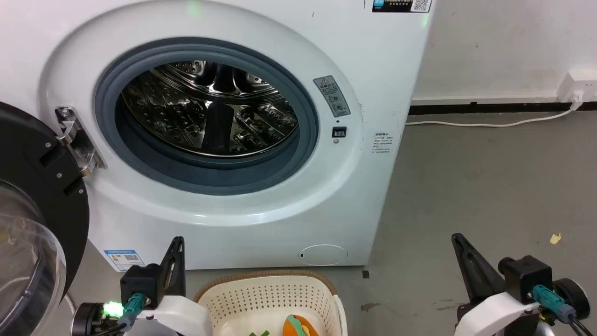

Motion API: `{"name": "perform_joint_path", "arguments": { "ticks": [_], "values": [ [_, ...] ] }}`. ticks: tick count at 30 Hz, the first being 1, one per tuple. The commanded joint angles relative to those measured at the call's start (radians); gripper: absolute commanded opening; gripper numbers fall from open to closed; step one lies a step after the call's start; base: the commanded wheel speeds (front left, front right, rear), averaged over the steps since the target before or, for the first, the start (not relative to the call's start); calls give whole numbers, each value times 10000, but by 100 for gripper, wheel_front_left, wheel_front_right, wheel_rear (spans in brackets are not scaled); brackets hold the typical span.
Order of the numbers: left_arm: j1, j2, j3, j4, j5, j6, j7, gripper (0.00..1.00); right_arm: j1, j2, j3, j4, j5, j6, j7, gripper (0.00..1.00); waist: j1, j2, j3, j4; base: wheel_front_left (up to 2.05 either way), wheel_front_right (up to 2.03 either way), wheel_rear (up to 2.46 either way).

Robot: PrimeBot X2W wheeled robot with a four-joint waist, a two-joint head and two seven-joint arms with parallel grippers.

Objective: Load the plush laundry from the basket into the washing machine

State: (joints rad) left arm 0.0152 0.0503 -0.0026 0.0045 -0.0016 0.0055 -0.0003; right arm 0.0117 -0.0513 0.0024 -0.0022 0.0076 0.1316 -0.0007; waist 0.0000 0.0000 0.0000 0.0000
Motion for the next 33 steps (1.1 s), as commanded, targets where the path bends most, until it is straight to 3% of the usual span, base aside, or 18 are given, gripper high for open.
{"name": "perform_joint_path", "arguments": {
  "ticks": [1, 33],
  "values": [
    [-152, -1, 26, -45, 16, -55, 3, 0, -117, 11, -24, 22, -76, -9, 7, 0, 0, 0, 0, 0, 0, 0, 0],
    [-152, -1, 26, -45, 16, -55, 3, 0, -117, 11, -24, 22, -76, -9, 7, 0, 0, 0, 0, 0, 0, 0, 0]
  ]
}}
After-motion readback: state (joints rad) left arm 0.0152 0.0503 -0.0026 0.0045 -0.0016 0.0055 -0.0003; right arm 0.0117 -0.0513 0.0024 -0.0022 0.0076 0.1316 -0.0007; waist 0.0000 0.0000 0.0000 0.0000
